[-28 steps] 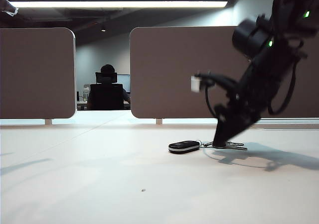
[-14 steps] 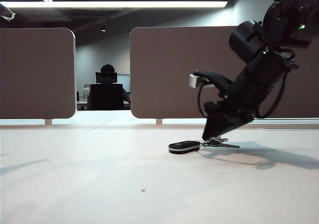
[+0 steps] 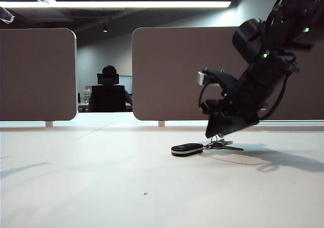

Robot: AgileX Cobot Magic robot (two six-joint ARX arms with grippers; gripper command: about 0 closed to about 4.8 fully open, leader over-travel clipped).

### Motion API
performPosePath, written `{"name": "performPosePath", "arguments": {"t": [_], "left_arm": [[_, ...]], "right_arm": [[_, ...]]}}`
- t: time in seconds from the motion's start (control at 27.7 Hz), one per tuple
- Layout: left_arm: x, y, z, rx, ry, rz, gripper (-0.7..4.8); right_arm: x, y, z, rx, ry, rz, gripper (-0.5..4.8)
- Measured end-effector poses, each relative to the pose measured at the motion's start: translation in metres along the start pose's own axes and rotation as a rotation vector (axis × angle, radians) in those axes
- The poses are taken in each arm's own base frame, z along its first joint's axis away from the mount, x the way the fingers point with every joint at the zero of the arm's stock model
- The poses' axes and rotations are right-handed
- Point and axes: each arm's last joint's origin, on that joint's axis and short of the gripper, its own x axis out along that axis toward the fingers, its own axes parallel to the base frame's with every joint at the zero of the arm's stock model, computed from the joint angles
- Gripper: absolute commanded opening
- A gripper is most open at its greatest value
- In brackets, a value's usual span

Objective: Hang the bunch of keys on the hook.

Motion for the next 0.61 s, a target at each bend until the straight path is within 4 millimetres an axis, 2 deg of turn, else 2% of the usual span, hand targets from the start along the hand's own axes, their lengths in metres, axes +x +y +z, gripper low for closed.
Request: {"name": "performPosePath", "arguments": {"t": [0.07,0.11,0.14,0.18,0.4,0.47,0.54,0.58,0.61], "left_arm": [[0.000,0.000,0.000,-0.001,0.001,0.000,4.79],[0.000,0.000,0.000,-0.001,0.001,0.000,4.79],[0.000,0.000,0.000,-0.001,0.001,0.000,4.79],[0.000,0.000,0.000,-0.001,0.001,0.000,4.79],[0.000,0.000,0.000,-0.001,0.001,0.000,4.79],[0.000,0.000,0.000,-0.001,0.001,0.000,4.79],[0.000,0.000,0.000,-0.001,0.001,0.000,4.79],[0.000,0.000,0.000,-0.001,0.001,0.000,4.79],[0.000,0.000,0.000,-0.001,0.000,0.000,4.79]], "right_arm": [[0.005,0.000,-0.004,0.023,0.021,-0.003,1.80],[0.006,0.000,-0.005,0.030,0.024,-0.002,1.64],[0.006,0.000,-0.005,0.041,0.023,0.000,1.18],[0.006,0.001,-0.005,0.045,0.024,0.000,0.08],[0.005,0.003,-0.003,0.044,0.021,0.006,-0.02],[-0.007,0.004,0.002,0.043,0.007,0.004,-0.02],[-0.029,0.005,0.020,0.027,-0.090,-0.006,-0.02],[-0.047,0.006,0.034,0.009,-0.161,-0.011,-0.02],[-0.055,0.006,0.040,-0.001,-0.195,-0.011,-0.02]]}}
